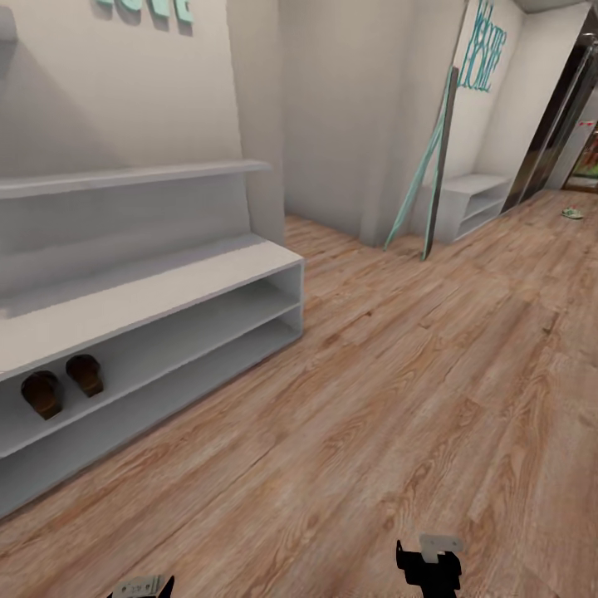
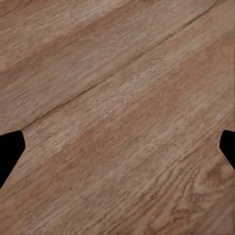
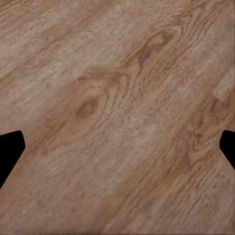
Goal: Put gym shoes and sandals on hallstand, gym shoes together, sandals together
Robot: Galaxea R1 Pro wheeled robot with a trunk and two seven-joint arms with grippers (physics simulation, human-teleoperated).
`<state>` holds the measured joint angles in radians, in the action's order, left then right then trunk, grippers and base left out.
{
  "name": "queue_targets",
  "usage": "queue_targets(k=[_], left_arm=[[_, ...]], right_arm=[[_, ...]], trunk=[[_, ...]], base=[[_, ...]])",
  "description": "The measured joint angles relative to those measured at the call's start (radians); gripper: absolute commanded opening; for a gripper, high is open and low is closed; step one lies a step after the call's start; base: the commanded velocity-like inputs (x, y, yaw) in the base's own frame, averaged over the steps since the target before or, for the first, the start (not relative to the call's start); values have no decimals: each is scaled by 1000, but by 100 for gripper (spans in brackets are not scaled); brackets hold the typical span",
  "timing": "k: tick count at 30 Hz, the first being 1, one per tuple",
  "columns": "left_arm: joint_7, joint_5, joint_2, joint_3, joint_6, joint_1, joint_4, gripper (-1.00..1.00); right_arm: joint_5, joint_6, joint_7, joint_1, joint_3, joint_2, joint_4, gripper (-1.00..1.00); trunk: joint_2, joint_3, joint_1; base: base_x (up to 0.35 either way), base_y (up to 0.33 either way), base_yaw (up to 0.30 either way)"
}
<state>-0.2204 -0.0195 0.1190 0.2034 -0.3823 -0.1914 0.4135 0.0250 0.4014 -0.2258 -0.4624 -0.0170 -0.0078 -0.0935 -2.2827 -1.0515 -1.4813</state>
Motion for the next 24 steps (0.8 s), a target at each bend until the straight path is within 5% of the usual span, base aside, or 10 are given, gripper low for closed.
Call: queue_targets(k=[24], left_arm=[[0,0,1,0,0,0,0,100]], right_arm=[[0,0,0,0,-1,1,0,100]], trunk=[[0,0,0]], base=[[0,0,-298]])
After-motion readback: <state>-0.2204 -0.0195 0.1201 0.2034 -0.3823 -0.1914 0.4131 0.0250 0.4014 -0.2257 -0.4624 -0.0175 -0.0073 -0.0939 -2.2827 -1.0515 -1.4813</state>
